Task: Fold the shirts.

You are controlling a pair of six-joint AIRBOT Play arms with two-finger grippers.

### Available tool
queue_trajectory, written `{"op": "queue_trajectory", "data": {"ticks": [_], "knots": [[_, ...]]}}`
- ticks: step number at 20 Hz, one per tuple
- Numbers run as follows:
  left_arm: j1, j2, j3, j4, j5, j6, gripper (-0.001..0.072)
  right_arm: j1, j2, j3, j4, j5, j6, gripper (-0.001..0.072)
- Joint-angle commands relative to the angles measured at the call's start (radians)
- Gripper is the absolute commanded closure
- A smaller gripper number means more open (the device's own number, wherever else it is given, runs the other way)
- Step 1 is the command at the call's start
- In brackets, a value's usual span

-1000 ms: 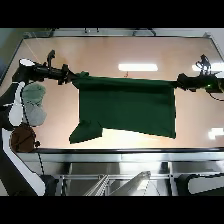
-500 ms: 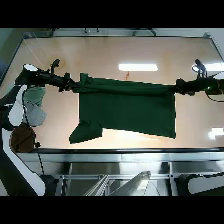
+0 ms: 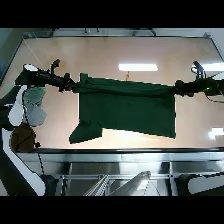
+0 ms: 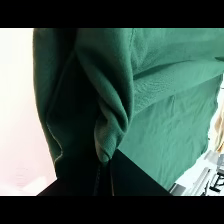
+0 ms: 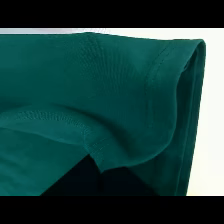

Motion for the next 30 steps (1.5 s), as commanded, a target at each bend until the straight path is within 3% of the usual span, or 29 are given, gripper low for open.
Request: {"op": "queue_trajectory", "data": {"ticks": [1,6,7,8,9,11,12,13,15,18,21,25,30], "knots": [[0.000,-0.001,0.000,0.000,0.000,0.000,0.0701,0.001,0.000,0.000,0.000,0.002,0.001,0.0698],[0.001,0.000,0.001,-0.001,-0.023,0.000,0.0674,-0.001,0.000,0.000,-0.001,0.021,0.002,0.0693],[0.009,-0.001,0.009,-0.002,-0.052,-0.001,0.0417,-0.011,0.002,0.000,0.000,0.050,0.014,0.0581],[0.018,-0.001,0.028,-0.002,-0.089,-0.020,0.0143,-0.031,0.006,0.001,0.000,0.088,0.035,0.0338],[0.034,-0.001,0.055,-0.001,-0.130,-0.053,-0.0013,-0.060,0.016,0.001,0.000,0.142,0.046,0.0202],[0.078,0.000,0.104,0.000,-0.240,-0.096,-0.0012,-0.131,0.034,0.000,-0.003,0.268,0.045,0.0209],[0.097,0.002,0.105,0.001,-0.307,-0.116,-0.0008,-0.169,0.038,-0.007,-0.008,0.345,0.045,0.0239],[0.111,0.014,0.076,0.000,-0.356,-0.124,0.0038,-0.201,0.048,-0.036,-0.008,0.404,0.045,0.0328],[0.131,0.087,-0.074,0.000,-0.380,-0.090,0.0074,-0.258,0.101,-0.160,-0.028,0.447,0.045,0.0347],[0.151,0.216,-0.348,0.002,-0.299,0.025,0.0075,-0.322,0.234,-0.385,-0.167,0.392,0.067,0.0347],[0.183,0.298,-0.561,0.001,-0.193,0.072,0.0074,-0.342,0.338,-0.588,-0.190,0.274,0.039,0.0345],[0.195,0.314,-0.686,0.001,-0.174,0.072,0.0074,-0.298,0.326,-0.729,-0.051,0.114,-0.060,0.0345],[0.162,0.312,-0.771,0.003,-0.148,0.097,0.0075,-0.177,0.265,-0.734,0.158,0.093,-0.158,0.0354]]}}
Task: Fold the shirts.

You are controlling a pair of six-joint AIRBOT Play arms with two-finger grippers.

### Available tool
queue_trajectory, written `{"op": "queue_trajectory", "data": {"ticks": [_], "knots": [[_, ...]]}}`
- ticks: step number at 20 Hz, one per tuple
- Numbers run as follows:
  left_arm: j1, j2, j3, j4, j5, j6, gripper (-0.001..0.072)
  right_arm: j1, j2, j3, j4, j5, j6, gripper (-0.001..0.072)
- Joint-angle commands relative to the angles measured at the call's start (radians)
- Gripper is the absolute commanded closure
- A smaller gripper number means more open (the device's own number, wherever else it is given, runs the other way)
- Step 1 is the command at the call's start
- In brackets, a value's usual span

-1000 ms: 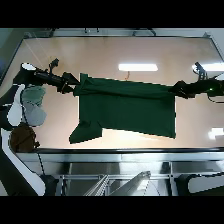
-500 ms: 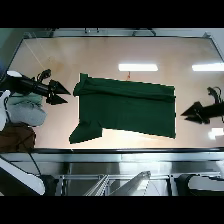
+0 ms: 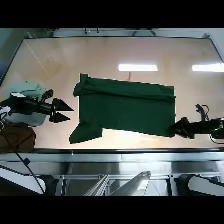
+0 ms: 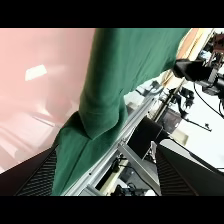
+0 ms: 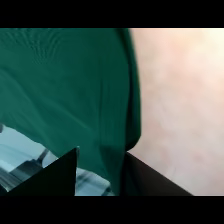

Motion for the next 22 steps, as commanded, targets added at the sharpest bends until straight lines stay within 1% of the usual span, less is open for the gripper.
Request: {"op": "queue_trajectory", "data": {"ticks": [1,2,4,5,6,8,9,10,11,12,13,14,15,16,17,18,20,21,22], "knots": [[-0.028,0.004,-0.057,0.013,0.032,0.018,0.0075,0.071,-0.023,-0.022,0.155,-0.064,-0.099,0.0582],[-0.042,0.004,-0.056,0.048,0.038,0.014,0.0075,0.078,-0.018,-0.020,0.185,-0.060,-0.116,0.0697],[-0.081,0.004,-0.056,0.130,0.040,-0.021,0.0076,0.065,0.005,0.005,0.165,-0.034,-0.116,0.0698],[-0.107,0.004,-0.056,0.160,0.040,-0.030,0.0088,0.047,0.023,0.022,0.153,-0.019,-0.111,0.0698],[-0.135,0.004,-0.056,0.174,0.040,-0.030,0.0163,0.022,0.042,0.035,0.153,-0.008,-0.101,0.0697],[-0.190,0.003,-0.056,0.188,0.048,-0.030,0.0202,-0.018,0.072,0.042,0.153,0.005,-0.086,0.0698],[-0.220,0.003,-0.056,0.188,0.048,-0.030,0.0205,-0.028,0.076,0.042,0.153,0.015,-0.087,0.0698],[-0.247,0.003,-0.056,0.196,0.051,-0.035,0.0235,-0.027,0.076,0.042,0.152,0.018,-0.087,0.0698],[-0.274,0.003,-0.056,0.217,0.052,-0.037,0.0313,-0.025,0.076,0.042,0.153,0.018,-0.090,0.0698],[-0.299,0.003,-0.056,0.239,0.051,-0.037,0.0421,-0.024,0.076,0.042,0.160,0.018,-0.090,0.0698],[-0.322,0.003,-0.056,0.254,0.044,-0.024,0.0691,-0.024,0.076,0.043,0.162,0.018,-0.090,0.0698],[-0.340,0.005,-0.055,0.242,0.032,0.025,0.0674,-0.026,0.076,0.044,0.166,0.031,-0.091,0.0698],[-0.347,0.016,-0.053,0.206,0.002,0.059,0.0675,-0.026,0.081,0.049,0.176,0.054,-0.098,0.0698],[-0.343,0.043,-0.053,0.142,-0.033,0.080,0.0678,-0.027,0.094,0.060,0.209,0.098,-0.110,0.0698],[-0.323,0.090,-0.053,0.040,-0.081,0.103,0.0680,-0.032,0.121,0.081,0.266,0.155,-0.125,0.0698],[-0.291,0.149,-0.047,-0.064,-0.137,0.110,0.0681,-0.043,0.157,0.115,0.341,0.220,-0.132,0.0698],[-0.193,0.320,0.013,-0.270,-0.242,0.100,0.0684,-0.096,0.256,0.241,0.555,0.364,-0.130,0.0698],[-0.137,0.426,0.055,-0.354,-0.243,0.075,0.0684,-0.136,0.311,0.322,0.673,0.406,-0.117,0.0698],[-0.070,0.543,0.120,-0.429,-0.225,0.051,0.0682,-0.185,0.370,0.419,0.768,0.411,-0.077,0.0698]]}}
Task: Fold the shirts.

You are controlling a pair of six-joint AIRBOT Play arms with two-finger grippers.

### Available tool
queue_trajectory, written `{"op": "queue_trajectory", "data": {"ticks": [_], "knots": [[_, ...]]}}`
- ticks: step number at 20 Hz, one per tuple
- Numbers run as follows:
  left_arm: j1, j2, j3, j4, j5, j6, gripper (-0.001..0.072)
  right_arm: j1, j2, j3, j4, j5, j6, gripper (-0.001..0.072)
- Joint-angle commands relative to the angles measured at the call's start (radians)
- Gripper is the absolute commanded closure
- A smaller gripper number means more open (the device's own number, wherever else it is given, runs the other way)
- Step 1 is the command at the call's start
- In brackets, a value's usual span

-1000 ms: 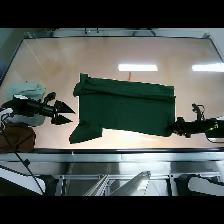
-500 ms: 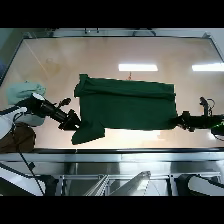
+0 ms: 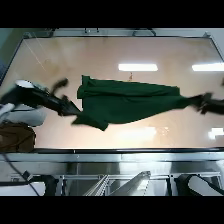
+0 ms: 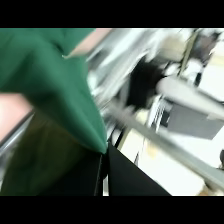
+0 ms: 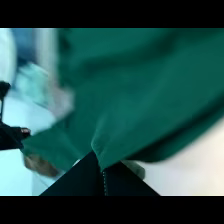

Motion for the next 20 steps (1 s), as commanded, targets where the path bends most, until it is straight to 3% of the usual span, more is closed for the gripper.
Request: {"op": "queue_trajectory", "data": {"ticks": [1,5,9,13,17,20], "knots": [[0.185,0.332,0.171,-0.323,-0.039,-0.054,0.0681,-0.128,0.172,0.279,0.352,0.119,0.078,0.0698],[0.438,0.598,0.552,-0.343,0.086,-0.080,0.0678,-0.244,0.303,0.624,0.413,0.005,0.129,0.0698],[0.554,0.597,0.913,-0.341,0.105,-0.108,0.0677,-0.248,0.349,0.823,0.412,-0.044,0.129,0.0698],[0.481,0.474,1.136,-0.223,0.111,-0.139,0.0677,-0.238,0.346,0.858,0.347,-0.005,0.168,0.0698],[0.332,0.385,0.995,-0.067,0.136,-0.074,0.0678,-0.093,0.336,0.766,0.024,-0.037,0.249,0.0699],[0.222,0.314,0.895,0.025,0.121,-0.070,0.0680,0.005,0.338,0.600,0.000,-0.076,0.248,0.0699]]}}
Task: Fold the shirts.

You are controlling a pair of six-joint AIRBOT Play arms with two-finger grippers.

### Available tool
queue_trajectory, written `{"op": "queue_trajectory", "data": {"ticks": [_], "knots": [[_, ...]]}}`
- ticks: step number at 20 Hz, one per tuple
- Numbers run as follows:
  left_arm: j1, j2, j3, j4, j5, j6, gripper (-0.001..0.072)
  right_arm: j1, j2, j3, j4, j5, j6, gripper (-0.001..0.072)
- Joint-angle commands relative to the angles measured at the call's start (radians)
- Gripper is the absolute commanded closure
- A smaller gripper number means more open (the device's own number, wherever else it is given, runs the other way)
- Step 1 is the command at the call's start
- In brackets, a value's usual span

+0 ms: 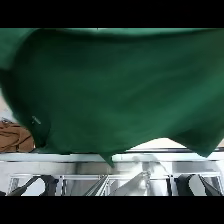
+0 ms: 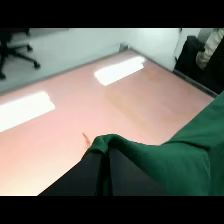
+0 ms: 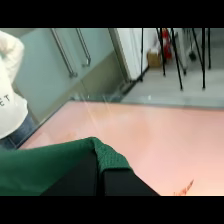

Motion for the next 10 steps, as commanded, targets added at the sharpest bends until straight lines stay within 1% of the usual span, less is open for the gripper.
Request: {"op": "queue_trajectory", "data": {"ticks": [1,3,6,8,10], "knots": [[-0.115,-0.071,-0.064,0.153,-0.026,0.011,0.0681,0.085,0.003,-0.127,-0.096,-0.047,0.025,0.0698],[-0.131,-0.063,-0.015,0.217,-0.074,-0.035,0.0680,0.081,0.012,-0.124,-0.080,-0.061,0.021,0.0698],[-0.106,0.071,-0.028,0.206,-0.080,-0.068,0.0679,0.053,0.074,-0.123,-0.069,-0.069,0.018,0.0699],[-0.064,0.200,-0.083,0.172,-0.027,-0.066,0.0679,0.052,0.134,-0.116,-0.075,-0.116,0.017,0.0699],[0.005,0.303,-0.077,0.176,0.060,-0.078,0.0679,0.052,0.180,-0.066,-0.120,-0.165,0.027,0.0699]]}}
